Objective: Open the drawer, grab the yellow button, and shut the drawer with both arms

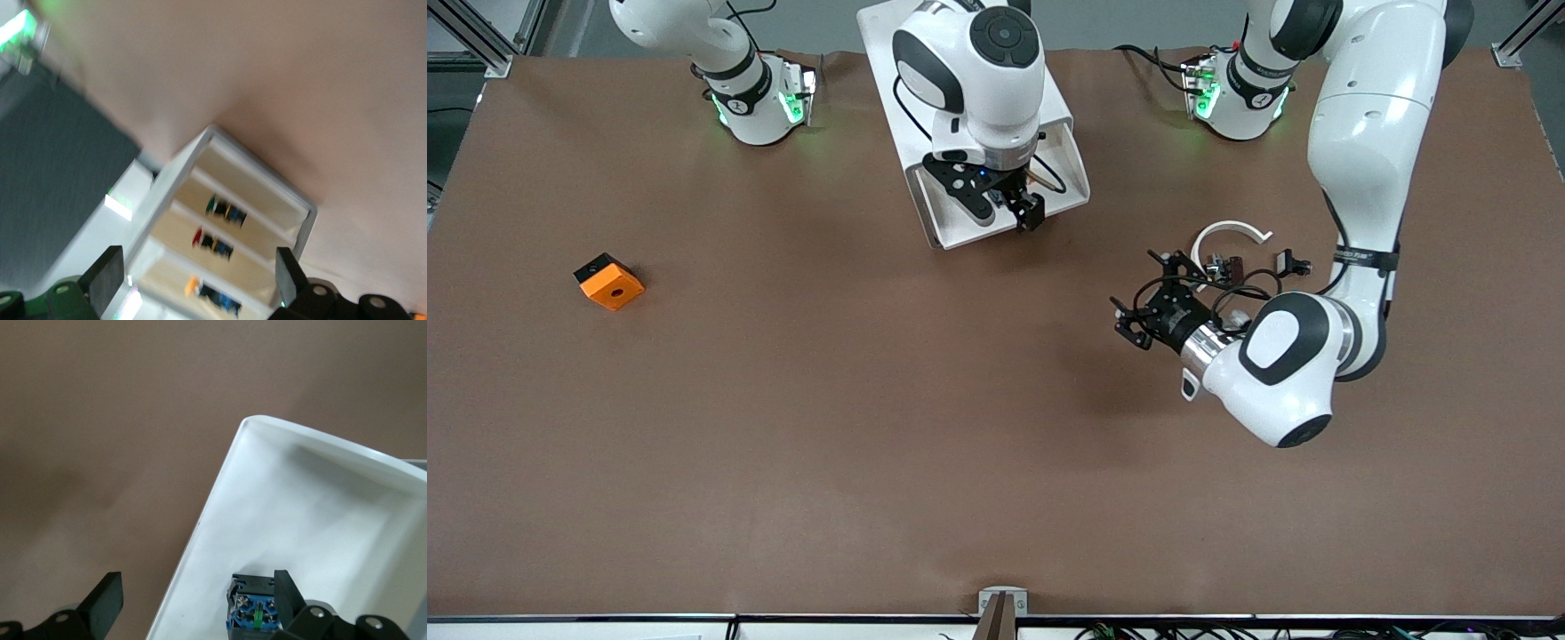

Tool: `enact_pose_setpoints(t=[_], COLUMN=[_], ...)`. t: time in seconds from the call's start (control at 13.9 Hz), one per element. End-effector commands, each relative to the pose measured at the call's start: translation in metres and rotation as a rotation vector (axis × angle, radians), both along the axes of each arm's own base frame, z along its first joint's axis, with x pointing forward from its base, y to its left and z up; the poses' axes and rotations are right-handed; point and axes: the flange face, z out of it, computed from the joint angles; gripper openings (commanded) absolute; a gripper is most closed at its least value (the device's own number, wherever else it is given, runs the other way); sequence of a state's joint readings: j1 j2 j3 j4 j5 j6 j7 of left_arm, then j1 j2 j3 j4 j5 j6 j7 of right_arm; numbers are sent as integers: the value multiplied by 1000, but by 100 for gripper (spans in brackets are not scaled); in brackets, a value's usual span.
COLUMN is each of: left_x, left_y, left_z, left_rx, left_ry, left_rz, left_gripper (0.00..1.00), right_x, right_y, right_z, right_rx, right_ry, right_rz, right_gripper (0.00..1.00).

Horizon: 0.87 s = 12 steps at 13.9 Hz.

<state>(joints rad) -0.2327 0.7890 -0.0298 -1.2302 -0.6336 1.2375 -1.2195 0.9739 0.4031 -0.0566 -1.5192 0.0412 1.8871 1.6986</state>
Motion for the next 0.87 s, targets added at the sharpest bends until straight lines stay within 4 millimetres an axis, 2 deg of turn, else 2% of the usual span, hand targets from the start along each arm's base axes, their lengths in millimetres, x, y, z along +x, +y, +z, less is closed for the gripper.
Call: enact_pose_setpoints(t=[0.0, 0.22, 0.36, 0.58, 0.72, 0.79], left_x=[11, 29, 42, 62, 74, 79], left_y=[13, 24, 27, 40, 50, 53], left_z=[7, 27, 30, 38, 65, 71], left_rx=[-50, -97, -136, -154, -148, -141], left_ry=[-189, -413, -525, -686, -833, -881], left_rz=[-125, -236, -266, -303, -379, -395], left_gripper=[100, 100, 100, 100, 100, 100], right_x=[-9, -14, -16, -21, -20, -20], right_y=[12, 8, 2, 8, 8, 8], right_z=[2, 6, 7, -1, -5, -5], right_rx=[6, -12, -27, -37, -43, -43], right_ry=[16, 84, 153, 156, 156, 156], right_rz=[65, 101, 134, 132, 132, 132], right_gripper=[100, 100, 100, 100, 100, 100])
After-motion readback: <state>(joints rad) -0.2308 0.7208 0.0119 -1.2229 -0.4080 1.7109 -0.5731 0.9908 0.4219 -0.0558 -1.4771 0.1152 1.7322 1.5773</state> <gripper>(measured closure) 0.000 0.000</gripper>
